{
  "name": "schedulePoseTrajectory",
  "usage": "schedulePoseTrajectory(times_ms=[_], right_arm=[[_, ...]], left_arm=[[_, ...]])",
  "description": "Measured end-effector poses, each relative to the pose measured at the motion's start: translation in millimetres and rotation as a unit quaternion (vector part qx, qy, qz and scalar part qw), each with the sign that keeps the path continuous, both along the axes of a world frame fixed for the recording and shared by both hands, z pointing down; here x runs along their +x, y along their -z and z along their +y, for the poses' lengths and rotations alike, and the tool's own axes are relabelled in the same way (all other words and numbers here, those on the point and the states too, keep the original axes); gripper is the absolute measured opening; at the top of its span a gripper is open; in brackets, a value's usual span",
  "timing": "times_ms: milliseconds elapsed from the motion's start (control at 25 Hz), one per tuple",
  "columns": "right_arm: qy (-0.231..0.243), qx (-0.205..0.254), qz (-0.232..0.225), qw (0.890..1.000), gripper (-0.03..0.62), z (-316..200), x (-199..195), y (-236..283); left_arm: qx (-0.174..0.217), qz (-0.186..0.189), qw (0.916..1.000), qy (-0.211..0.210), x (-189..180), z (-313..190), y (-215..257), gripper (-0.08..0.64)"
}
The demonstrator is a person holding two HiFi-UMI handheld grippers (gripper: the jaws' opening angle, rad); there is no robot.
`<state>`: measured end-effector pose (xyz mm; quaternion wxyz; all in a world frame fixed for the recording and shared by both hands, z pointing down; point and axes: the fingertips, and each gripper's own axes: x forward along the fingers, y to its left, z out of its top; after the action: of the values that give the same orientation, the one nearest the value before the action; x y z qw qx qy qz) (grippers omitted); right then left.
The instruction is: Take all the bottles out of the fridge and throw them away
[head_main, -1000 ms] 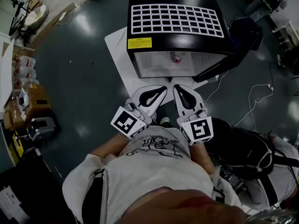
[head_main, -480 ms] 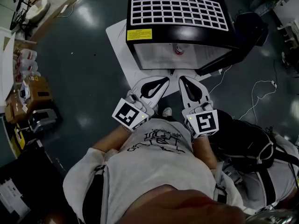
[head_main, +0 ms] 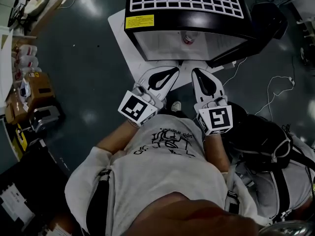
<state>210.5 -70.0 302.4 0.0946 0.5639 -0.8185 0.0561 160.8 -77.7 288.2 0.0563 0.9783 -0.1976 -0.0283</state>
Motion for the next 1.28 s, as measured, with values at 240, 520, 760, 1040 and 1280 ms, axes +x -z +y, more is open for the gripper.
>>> schedulePoseTrajectory(times_ms=[240,520,760,1040,1280], right_arm=[[-0.006,0.004,0.003,1.0,0.012,-7,13,-7],[-0.014,-0.004,0.01,1.0,0.012,-12,26,-21],[-0.014,-0.006,0.016,1.0,0.012,-15,34,-32],[-0.019,-0.013,0.012,1.0,0.012,-22,44,-53],[-0.017,-0.004,0.012,1.0,0.014,-33,47,-68]], left_arm=[[0.01,-0.005,0.9999,0.005,9,-9,-6,0.008],[0.013,-0.012,0.9997,0.013,14,-16,-10,0.008],[0.015,-0.017,0.9996,0.018,22,-19,-19,0.008],[0.015,-0.024,0.9993,0.024,28,-23,-29,0.008],[0.019,-0.029,0.9989,0.033,29,-32,-45,0.008]])
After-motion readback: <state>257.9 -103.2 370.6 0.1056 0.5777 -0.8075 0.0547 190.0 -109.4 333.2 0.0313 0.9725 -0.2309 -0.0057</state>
